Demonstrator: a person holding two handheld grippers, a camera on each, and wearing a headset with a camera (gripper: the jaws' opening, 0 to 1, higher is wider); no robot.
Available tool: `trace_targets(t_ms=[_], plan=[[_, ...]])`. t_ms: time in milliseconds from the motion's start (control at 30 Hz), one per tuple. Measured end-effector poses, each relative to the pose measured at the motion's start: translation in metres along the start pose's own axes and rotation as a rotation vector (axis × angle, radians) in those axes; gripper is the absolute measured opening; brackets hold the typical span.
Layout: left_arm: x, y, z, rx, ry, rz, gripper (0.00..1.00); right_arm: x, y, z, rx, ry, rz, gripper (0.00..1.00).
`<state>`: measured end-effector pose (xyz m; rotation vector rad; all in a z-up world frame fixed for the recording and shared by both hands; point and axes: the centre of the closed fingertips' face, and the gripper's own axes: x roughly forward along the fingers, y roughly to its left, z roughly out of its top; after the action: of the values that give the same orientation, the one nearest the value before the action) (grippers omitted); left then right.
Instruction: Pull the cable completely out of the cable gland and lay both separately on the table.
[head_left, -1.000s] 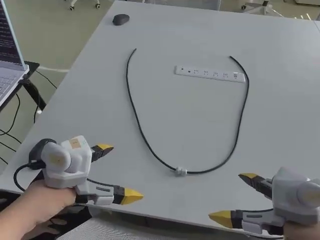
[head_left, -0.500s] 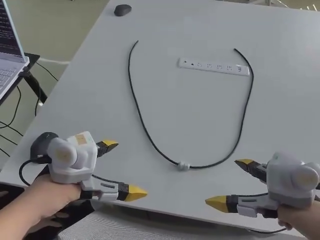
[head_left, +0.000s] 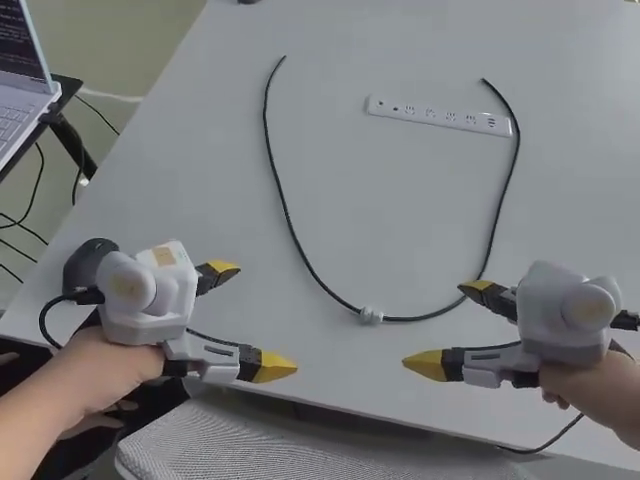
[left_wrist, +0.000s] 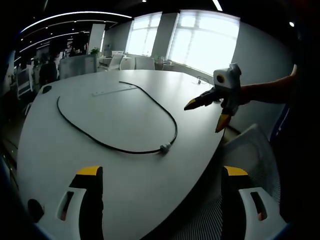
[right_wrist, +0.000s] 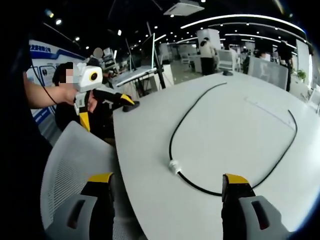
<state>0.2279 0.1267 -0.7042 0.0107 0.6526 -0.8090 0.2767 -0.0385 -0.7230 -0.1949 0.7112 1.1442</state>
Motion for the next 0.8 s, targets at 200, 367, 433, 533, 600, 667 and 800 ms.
trace_targets(t_ms=[200,367,433,533,600,667,800], plan=[[0.0,0.001,0.004,0.006,-0.003,-0.001,0.98,0.01,-0.002,0.005,-0.039,0.02,0.008,0.84],[0.001,-0.001,0.005,0.012,0.003,-0.009,0.98,0.024,-0.003,0.001,-0.074,0.071,0.029,0.8],[0.001,-0.001,0.005,0.011,0.005,-0.009,0.98,0.028,-0.005,-0.001,-0.083,0.09,0.033,0.78],[0.001,-0.002,0.006,0.006,0.004,-0.014,0.97,0.035,-0.008,-0.004,-0.094,0.109,0.039,0.75],[0.001,-0.002,0.006,0.008,0.006,-0.015,0.97,0.039,-0.011,-0.006,-0.097,0.121,0.043,0.72],[0.001,-0.001,0.006,0.008,0.009,-0.015,0.97,0.043,-0.011,-0.01,-0.116,0.141,0.05,0.7],[0.0,0.0,0.004,0.003,0.01,-0.016,0.97,0.05,-0.012,-0.014,-0.13,0.165,0.061,0.67]])
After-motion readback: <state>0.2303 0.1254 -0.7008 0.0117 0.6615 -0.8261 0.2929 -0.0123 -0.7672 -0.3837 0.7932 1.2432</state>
